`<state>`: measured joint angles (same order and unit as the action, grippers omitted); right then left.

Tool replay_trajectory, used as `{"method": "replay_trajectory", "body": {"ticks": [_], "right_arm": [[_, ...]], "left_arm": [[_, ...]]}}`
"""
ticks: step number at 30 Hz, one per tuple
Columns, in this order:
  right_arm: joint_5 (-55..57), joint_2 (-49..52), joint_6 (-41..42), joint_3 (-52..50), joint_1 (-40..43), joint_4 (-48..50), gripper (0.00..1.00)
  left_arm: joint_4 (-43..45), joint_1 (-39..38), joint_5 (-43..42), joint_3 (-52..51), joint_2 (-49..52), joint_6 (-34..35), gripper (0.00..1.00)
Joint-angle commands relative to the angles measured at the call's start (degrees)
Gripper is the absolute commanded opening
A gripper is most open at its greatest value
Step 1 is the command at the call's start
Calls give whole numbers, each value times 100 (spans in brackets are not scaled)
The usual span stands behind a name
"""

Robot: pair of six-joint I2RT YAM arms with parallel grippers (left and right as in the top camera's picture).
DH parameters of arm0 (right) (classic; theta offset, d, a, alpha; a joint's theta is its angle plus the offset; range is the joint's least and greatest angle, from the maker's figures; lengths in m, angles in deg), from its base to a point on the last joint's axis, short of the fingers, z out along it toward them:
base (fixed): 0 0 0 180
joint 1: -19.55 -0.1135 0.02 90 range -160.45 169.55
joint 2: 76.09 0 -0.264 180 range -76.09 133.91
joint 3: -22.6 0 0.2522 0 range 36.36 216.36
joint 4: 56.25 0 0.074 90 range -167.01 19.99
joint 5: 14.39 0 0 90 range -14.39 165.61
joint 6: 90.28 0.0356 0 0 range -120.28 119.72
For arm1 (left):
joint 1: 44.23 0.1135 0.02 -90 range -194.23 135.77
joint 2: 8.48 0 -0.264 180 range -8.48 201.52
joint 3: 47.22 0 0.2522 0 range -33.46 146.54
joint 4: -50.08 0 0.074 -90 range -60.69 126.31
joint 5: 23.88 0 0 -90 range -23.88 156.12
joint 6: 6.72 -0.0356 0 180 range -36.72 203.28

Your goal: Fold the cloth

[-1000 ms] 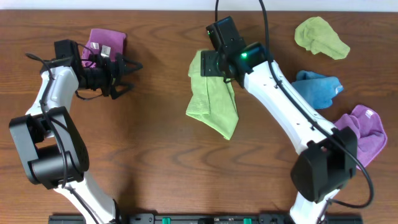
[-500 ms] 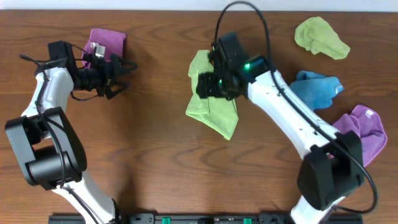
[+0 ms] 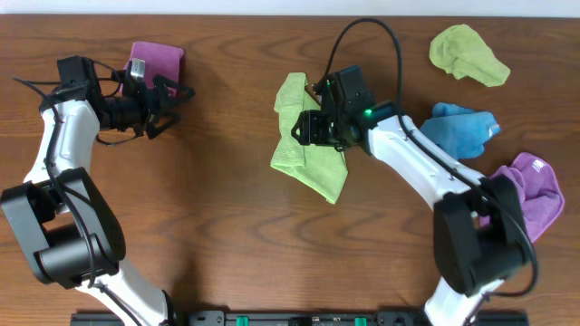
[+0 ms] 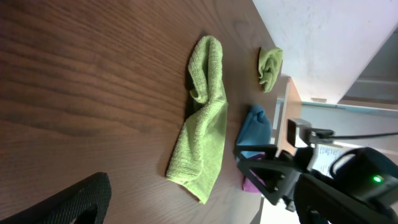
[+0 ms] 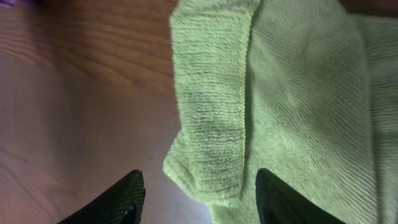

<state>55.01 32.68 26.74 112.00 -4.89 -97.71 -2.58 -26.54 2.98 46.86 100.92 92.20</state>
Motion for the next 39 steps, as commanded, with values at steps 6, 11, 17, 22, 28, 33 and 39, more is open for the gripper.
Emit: {"method": "replay_trajectory", "body": {"ticks": [6,11,17,22,28,33,39], "right_arm": [[-269,688,179,-24,20,227,56],[-304,938,299,-24,15,275,53],[-538,999,299,-24,-7,485,41],[-715,999,297,-24,-96,612,32],[-793,999,297,-24,-278,675,25],[-791,999,295,-24,-313,645,58],[-793,999,297,-24,-306,520,53]], "left_arm": [[-55,28,-107,-11,-101,-127,95],[-55,28,-105,-11,-101,-127,95],[-50,28,-101,-11,-101,-127,95],[-48,28,-101,-11,-101,-127,95],[-48,28,-101,-11,-101,-127,95],[-52,28,-101,-11,-101,-127,95],[-52,28,-101,-11,-101,-127,95]]}}
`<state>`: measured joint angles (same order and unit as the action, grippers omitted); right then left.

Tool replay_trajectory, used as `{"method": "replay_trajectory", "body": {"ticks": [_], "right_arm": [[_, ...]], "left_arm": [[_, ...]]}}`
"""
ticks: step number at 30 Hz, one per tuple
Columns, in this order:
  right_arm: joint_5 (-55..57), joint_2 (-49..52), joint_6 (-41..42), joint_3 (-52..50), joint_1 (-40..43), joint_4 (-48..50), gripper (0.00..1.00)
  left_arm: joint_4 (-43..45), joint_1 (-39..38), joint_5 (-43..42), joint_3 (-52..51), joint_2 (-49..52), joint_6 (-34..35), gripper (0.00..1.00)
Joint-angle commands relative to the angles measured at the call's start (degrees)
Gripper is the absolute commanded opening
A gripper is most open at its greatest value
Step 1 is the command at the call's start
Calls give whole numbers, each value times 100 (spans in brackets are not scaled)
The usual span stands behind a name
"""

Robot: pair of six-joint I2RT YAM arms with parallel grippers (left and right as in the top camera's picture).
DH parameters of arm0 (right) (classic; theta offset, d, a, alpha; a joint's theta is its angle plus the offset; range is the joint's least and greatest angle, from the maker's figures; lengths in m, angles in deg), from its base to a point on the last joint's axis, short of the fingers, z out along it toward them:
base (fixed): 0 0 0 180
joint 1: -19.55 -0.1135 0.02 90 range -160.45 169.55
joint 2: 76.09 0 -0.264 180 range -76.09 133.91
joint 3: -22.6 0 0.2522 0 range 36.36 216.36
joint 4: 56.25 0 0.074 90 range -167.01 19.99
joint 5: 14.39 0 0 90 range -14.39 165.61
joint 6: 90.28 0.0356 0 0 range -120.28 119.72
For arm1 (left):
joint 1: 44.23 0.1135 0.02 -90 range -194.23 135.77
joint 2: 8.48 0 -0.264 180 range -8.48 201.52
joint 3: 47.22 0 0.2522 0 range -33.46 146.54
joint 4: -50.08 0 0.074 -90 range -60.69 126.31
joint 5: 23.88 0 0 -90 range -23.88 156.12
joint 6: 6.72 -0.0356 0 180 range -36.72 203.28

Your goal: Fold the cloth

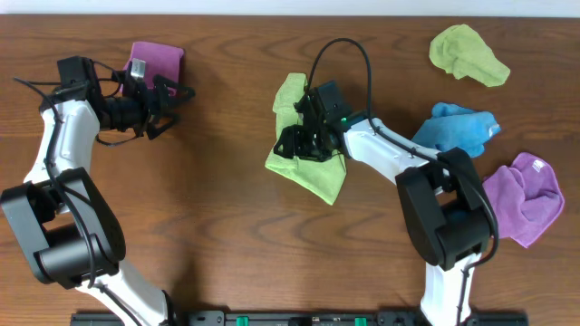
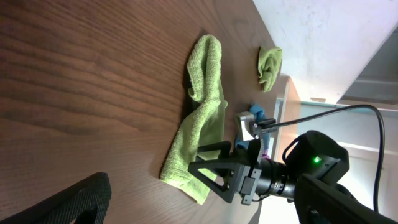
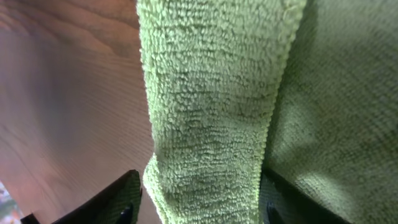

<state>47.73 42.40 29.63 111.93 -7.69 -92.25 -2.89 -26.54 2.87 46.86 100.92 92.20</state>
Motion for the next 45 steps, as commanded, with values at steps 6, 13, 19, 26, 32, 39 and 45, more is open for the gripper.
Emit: {"method": "replay_trajectory", "body": {"ticks": [6,13,19,26,32,39,45], "right_arm": [[-98,26,127,-17,-111,170,2],[-966,-15,337,160,-144,979,1],[-1320,-96,354,892,-192,970,1],[-1611,-96,439,2046,-369,809,1],[-1655,-96,433,2708,-726,570,1],[-1659,-96,435,2909,-841,588,1],[-1493,-96,623,2981,-728,1154,1]], "left_arm": [[-17,28,-87,-11,-101,-129,95],[-17,31,-87,-11,-101,-129,95],[76,85,-87,-11,-101,-122,95],[94,332,-92,-11,-101,-120,95],[92,525,-105,-11,-101,-120,95],[94,566,-181,-11,-101,-122,95],[210,566,-289,-11,-101,-118,95]]}}
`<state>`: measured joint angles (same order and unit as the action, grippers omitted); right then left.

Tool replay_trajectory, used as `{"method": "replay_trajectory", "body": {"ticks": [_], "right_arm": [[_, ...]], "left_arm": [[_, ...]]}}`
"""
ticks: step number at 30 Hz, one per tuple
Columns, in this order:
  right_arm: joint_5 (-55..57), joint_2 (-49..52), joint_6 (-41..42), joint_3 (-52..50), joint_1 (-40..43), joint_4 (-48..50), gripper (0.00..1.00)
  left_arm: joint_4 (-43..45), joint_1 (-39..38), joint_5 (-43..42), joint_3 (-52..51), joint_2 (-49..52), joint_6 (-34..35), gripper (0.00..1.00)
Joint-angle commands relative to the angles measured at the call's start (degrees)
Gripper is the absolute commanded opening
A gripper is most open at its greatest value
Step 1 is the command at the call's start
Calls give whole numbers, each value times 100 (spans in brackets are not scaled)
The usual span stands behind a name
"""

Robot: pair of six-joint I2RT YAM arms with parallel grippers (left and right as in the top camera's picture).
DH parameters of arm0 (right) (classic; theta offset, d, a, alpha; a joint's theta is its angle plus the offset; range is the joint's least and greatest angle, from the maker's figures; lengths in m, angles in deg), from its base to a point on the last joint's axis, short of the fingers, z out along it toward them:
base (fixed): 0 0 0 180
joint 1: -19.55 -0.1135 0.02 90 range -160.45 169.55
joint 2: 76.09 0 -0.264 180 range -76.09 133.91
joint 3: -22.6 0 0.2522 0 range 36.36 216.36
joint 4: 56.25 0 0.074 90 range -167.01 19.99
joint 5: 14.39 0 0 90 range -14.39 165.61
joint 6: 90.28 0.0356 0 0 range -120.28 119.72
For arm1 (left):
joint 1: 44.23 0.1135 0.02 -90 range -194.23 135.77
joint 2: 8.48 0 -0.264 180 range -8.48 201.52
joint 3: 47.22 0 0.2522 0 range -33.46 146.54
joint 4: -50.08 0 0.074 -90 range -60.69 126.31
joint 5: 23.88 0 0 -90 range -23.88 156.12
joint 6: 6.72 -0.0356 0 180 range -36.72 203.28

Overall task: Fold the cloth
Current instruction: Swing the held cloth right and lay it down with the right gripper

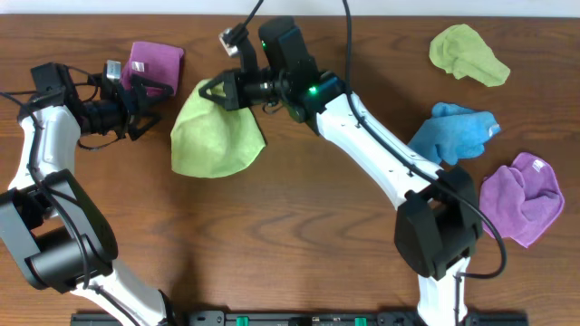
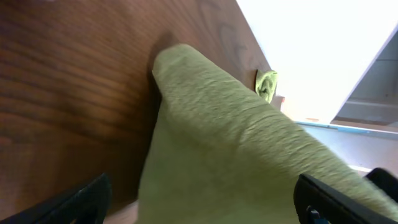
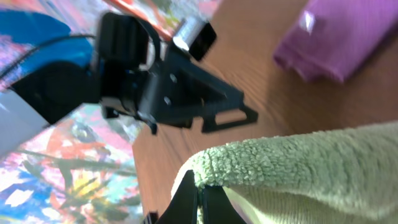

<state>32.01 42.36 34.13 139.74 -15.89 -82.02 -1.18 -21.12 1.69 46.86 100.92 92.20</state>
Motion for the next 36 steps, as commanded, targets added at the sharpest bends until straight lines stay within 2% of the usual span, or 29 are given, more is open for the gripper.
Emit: {"method": "replay_trajectory", "body": {"ticks": [1,8,13,18,22,25,27,28,30,31,36], "right_arm": [[118,-92,247,201,120,251,1],[131,-92,457,269,236,638,1],[-37,-94,164,269,411,-15,1],[236,-332,-739,271,774,-1980,1],[1401,-793,-1399,269,1121,-3674,1],[2317,-1130,-1484,269,1351,-4690,1],[2776,-1283,-1547,269,1519,-5412,6],[3060,-1327,-1550,269,1631,-5947,15],[3274,-1325,-1620,269,1720,-6537,46],[3397,-1325,-1626,269,1740,-6728,56],[3731,-1325,-1626,269,1738,-6916,61]], "left_arm": [[74,24,-170,-7,-101,-94,95],[306,24,-229,20,-101,9,95],[396,24,-319,22,-109,13,95],[437,24,-319,22,-111,13,95],[457,24,-319,22,-111,13,95],[457,22,-319,22,-111,13,95],[457,22,-317,22,-111,13,95],[457,22,-319,22,-111,15,95],[457,11,-319,22,-111,35,95],[457,11,-319,22,-111,35,95],[457,11,-317,22,-111,50,95]]}}
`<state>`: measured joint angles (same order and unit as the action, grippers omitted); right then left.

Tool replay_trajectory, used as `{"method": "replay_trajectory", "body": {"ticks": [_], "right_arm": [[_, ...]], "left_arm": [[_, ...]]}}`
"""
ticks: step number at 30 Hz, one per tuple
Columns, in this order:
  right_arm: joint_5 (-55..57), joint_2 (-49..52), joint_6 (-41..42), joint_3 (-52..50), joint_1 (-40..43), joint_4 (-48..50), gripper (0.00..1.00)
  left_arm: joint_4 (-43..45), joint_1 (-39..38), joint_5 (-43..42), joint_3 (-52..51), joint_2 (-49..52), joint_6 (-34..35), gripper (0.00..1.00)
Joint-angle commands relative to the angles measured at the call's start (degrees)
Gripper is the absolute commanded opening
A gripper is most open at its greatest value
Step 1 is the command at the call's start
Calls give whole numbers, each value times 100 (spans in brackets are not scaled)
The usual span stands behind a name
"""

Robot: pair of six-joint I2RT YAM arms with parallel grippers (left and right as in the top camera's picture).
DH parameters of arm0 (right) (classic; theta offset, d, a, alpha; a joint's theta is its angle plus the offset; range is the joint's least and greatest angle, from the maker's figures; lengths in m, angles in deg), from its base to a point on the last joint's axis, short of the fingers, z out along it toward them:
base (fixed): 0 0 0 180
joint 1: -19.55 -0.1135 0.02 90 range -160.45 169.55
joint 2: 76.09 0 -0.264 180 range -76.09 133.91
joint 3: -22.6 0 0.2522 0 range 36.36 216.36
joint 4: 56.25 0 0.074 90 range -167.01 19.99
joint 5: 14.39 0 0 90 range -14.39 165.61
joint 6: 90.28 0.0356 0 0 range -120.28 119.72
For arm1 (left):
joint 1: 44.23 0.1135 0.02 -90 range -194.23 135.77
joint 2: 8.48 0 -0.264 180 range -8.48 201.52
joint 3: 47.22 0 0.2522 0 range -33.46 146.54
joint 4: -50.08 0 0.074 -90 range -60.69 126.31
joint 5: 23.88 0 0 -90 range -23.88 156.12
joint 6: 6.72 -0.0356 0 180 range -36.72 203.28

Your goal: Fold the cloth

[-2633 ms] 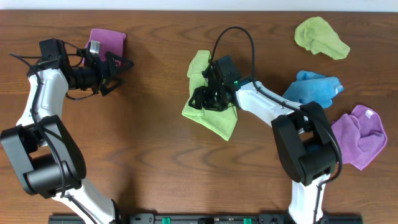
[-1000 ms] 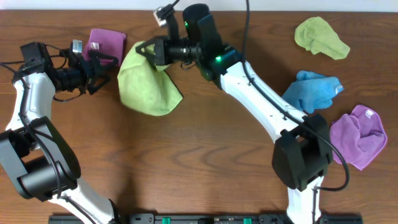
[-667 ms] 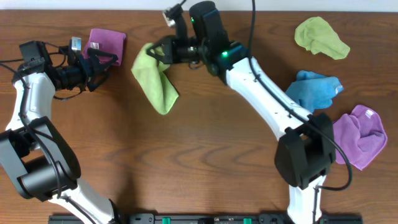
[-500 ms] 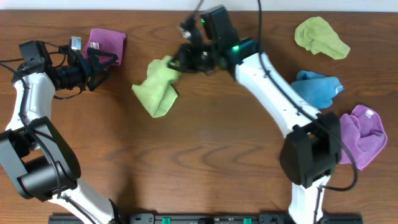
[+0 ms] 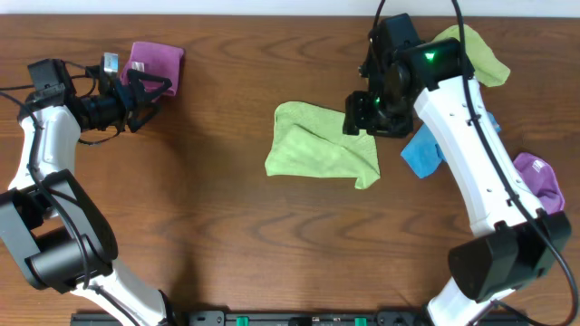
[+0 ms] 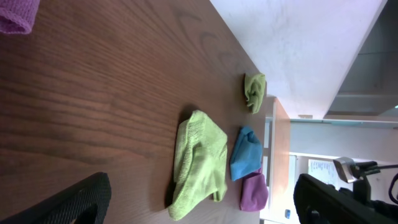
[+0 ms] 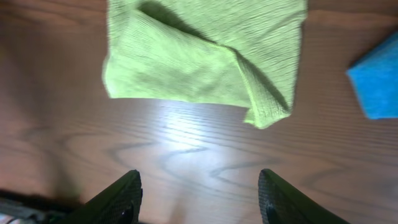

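Observation:
The light green cloth (image 5: 317, 152) lies in the middle of the table as a rough rectangle, with one layer folded over another. The right wrist view shows its diagonal fold and its corner turned over (image 7: 205, 56). My right gripper (image 5: 361, 118) hovers over the cloth's right edge, open, and nothing sits between its fingers (image 7: 199, 177). My left gripper (image 5: 149, 91) is open at the far left, well away from the cloth, and its camera sees the cloth (image 6: 199, 158) from the side.
A folded purple cloth (image 5: 156, 62) lies just behind the left gripper. At the right are a crumpled green cloth (image 5: 471, 50), a blue cloth (image 5: 421, 152) close to the folded cloth's right edge, and a purple cloth (image 5: 536, 177).
The right gripper held the green cloth up at the far left, near the left gripper. Now the cloth lies in the middle, let go, and the gripper is open above its right edge.
The green cloth first lay long and crumpled in the middle, with the right gripper open over it. Then the gripper was down at its left edge. Then it was shut on the cloth, lifted toward the far left. Now the cloth lies flat, doubled over and released.

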<state>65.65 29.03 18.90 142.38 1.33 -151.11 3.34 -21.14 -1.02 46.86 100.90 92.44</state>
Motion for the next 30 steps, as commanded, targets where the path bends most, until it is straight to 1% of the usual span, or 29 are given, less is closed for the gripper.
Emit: {"method": "replay_trajectory", "body": {"ticks": [1,3,4,6,10,14,19,22,24,26,30], "right_arm": [[365,9,-105,4,15,7,63],[258,9,-175,4,-15,46,66],[107,11,-334,4,-33,92,67],[-205,26,-688,-4,-92,223,67],[-293,251,-1309,-52,-219,632,60],[-798,874,-2022,-55,-227,1228,59],[-1316,1805,-2726,-55,-223,2020,61],[-1517,2144,-2988,-55,-223,2284,61],[-1624,2291,-3108,-55,-223,2444,64],[-1707,2404,-3106,-55,-223,2599,66],[-2046,2592,-3106,-55,-223,2723,66]], "left_arm": [[4,13,-48,22,-109,26,95],[4,13,-46,22,-109,26,95],[4,13,-46,22,-109,26,95],[4,13,-46,22,-109,26,95],[4,13,-52,22,-109,26,95],[0,13,-177,22,-109,24,95],[2,13,-175,22,-109,4,95],[2,13,-175,22,-109,0,95],[2,13,-177,22,-109,-2,95],[0,13,-175,22,-109,-22,95],[2,13,-175,22,-109,-22,95]]}}
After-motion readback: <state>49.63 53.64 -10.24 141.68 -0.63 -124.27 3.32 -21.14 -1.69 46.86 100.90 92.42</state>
